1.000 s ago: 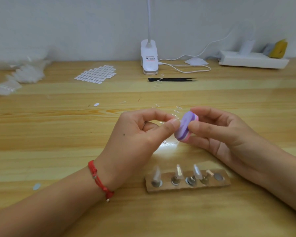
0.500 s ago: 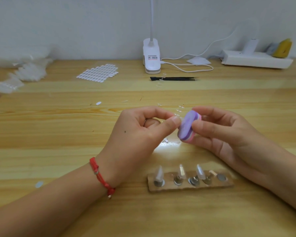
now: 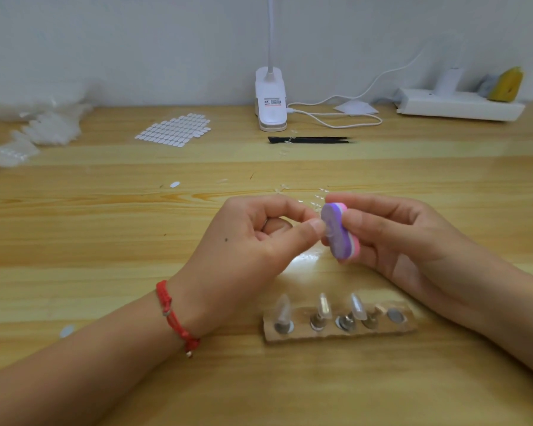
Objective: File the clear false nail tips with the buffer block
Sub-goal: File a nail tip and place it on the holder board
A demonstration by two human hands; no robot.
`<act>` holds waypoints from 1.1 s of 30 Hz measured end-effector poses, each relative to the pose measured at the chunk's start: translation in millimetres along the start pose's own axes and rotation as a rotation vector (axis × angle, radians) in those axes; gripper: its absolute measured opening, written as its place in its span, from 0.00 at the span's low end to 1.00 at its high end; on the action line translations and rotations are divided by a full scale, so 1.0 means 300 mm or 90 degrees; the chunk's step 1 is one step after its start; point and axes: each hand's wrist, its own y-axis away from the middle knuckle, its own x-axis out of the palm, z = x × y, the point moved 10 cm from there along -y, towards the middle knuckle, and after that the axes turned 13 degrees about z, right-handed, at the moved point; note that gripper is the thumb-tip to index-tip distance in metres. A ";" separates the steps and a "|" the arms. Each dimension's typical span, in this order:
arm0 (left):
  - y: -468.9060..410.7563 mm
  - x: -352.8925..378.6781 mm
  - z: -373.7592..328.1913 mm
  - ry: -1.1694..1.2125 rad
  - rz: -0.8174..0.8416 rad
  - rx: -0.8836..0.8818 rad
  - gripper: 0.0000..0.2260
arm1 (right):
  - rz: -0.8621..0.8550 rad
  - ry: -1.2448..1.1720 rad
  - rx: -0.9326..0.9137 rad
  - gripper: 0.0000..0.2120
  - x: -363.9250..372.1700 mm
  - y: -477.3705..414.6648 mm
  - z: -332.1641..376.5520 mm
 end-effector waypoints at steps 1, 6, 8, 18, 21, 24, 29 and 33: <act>-0.001 0.008 0.000 -0.006 0.011 -0.004 0.06 | -0.012 -0.011 -0.007 0.13 -0.005 0.000 0.002; 0.004 0.010 -0.014 -0.024 0.009 0.013 0.06 | -0.002 0.005 -0.002 0.14 0.010 0.003 0.002; 0.005 -0.011 -0.011 -0.006 -0.019 0.014 0.06 | -0.006 0.003 -0.002 0.14 0.009 0.004 0.001; 0.005 -0.021 -0.017 0.016 -0.045 0.024 0.06 | -0.030 -0.008 -0.013 0.13 -0.004 0.006 0.005; 0.004 -0.002 -0.022 0.029 -0.033 0.031 0.05 | -0.024 0.000 -0.011 0.12 -0.002 0.008 0.005; 0.007 -0.022 -0.019 0.045 -0.054 0.030 0.05 | -0.009 0.013 -0.014 0.11 0.012 0.006 0.006; 0.009 -0.011 -0.017 0.039 -0.046 0.026 0.06 | -0.028 0.005 -0.020 0.12 0.002 0.010 0.007; 0.007 -0.027 -0.012 0.051 -0.057 0.025 0.05 | -0.034 0.002 -0.030 0.12 0.003 0.009 0.010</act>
